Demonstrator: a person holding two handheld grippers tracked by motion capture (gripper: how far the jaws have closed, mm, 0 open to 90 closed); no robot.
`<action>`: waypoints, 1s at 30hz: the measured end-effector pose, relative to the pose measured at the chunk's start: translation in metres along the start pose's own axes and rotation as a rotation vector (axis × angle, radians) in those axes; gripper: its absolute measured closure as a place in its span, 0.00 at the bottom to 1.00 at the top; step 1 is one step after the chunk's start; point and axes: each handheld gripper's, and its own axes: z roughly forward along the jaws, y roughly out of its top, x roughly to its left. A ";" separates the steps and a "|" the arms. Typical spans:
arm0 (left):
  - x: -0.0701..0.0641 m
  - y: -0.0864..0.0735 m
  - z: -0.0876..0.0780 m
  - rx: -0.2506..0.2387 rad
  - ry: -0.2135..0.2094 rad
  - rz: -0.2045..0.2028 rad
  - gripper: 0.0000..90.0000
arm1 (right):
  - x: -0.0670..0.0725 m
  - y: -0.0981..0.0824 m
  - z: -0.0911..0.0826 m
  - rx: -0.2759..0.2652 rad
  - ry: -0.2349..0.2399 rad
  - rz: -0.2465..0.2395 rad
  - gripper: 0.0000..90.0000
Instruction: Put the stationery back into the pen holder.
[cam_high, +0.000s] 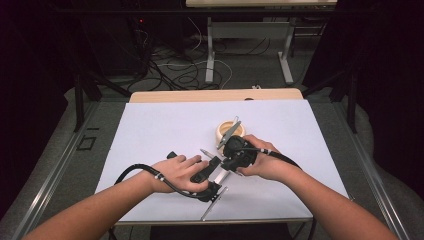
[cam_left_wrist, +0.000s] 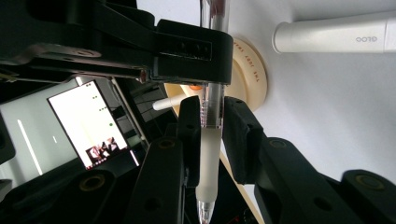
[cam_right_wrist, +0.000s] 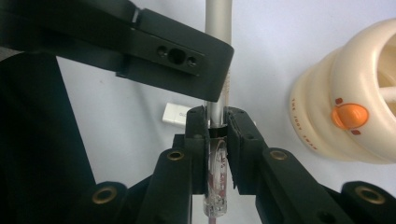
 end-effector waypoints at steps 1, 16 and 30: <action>0.001 0.000 -0.001 0.001 0.026 0.015 0.85 | -0.001 0.000 0.000 -0.001 -0.001 0.007 0.89; 0.003 -0.005 -0.001 0.007 0.053 -0.049 0.78 | -0.014 0.000 -0.004 -0.042 -0.061 0.118 0.89; 0.014 -0.015 0.005 0.006 -0.029 -0.226 0.69 | -0.028 0.003 -0.009 -0.119 -0.087 0.249 0.89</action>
